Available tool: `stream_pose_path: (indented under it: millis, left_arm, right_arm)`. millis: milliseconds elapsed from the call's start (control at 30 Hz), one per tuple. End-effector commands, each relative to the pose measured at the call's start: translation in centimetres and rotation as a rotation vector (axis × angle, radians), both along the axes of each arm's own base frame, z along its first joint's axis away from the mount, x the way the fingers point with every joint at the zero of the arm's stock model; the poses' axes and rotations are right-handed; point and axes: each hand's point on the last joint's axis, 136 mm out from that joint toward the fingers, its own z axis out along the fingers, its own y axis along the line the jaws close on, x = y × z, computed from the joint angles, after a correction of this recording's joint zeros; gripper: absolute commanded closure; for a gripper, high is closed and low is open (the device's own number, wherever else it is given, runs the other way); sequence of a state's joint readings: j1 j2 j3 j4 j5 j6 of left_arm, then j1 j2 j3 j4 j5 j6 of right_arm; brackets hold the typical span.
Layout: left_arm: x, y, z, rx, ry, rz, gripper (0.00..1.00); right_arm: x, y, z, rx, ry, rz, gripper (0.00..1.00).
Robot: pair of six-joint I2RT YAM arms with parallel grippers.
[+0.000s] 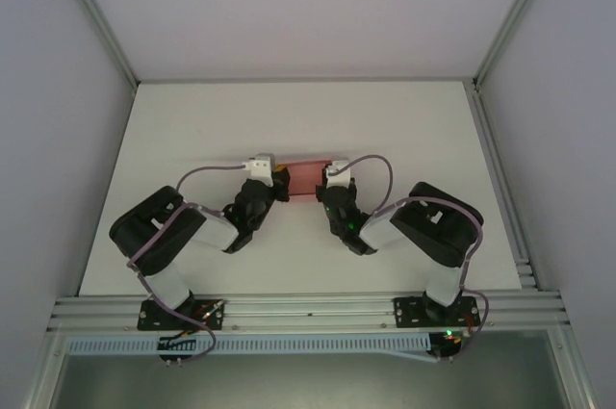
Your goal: Assemble paper box
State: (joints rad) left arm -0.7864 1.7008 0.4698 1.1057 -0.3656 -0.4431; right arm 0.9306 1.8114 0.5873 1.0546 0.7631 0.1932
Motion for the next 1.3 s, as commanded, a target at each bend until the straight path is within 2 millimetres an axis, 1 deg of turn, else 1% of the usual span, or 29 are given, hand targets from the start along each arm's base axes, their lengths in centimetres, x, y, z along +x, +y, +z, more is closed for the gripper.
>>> stream_pose_path:
  millis: [0, 167, 267, 433, 500, 600, 700, 867, 1033, 1067, 1200, 1267]
  left_arm:
    - [-2.6, -2.8, -0.1, 0.002, 0.043, -0.161, 0.84]
    - [-3.3, -2.0, -0.6, 0.043, 0.078, -0.157, 0.79]
    - [-3.6, -2.2, -0.7, 0.041, 0.081, -0.180, 0.78]
    - [-3.6, -2.2, -0.5, 0.077, 0.107, -0.183, 0.74]
    - [-3.8, -1.8, -0.6, 0.101, 0.117, -0.178, 0.69]
    - [-4.1, -1.4, -0.8, 0.133, 0.133, -0.173, 0.64]
    - [-4.1, -1.4, -1.1, 0.156, 0.148, -0.182, 0.63]
    - [-4.0, -2.0, -1.3, 0.189, 0.156, -0.203, 0.63]
    - [-3.8, -1.9, -1.5, 0.200, 0.168, -0.192, 0.64]
    - [-3.6, -1.8, -1.6, 0.205, 0.171, -0.187, 0.64]
    - [-3.6, -1.9, -1.8, 0.216, 0.176, -0.191, 0.65]
    - [-3.5, -1.9, -1.7, 0.216, 0.174, -0.191, 0.65]
  right_arm:
    - [-2.0, 2.6, -0.3, 0.033, 0.051, 0.140, 0.84]
    - [-2.7, 2.1, -0.7, 0.015, 0.099, 0.149, 0.81]
    - [-3.0, 2.1, -1.1, -0.001, 0.122, 0.162, 0.79]
    - [-3.4, 1.3, -1.0, -0.011, 0.136, 0.146, 0.77]
    - [-3.6, 1.1, -1.2, -0.025, 0.152, 0.145, 0.74]
    - [-3.9, 0.7, -1.4, -0.041, 0.181, 0.142, 0.67]
    - [-4.4, 0.3, -1.5, -0.037, 0.191, 0.144, 0.64]
    - [-5.0, -0.6, -1.6, -0.061, 0.218, 0.142, 0.52]
    - [-5.8, -1.5, -1.7, -0.049, 0.253, 0.133, 0.34]
    - [-6.0, -1.7, -1.6, -0.055, 0.258, 0.136, 0.28]
    - [-6.7, -3.4, -1.3, -0.069, 0.290, 0.101, 0.21]
    - [-7.4, -4.2, -1.4, -0.038, 0.312, 0.095, 0.14]
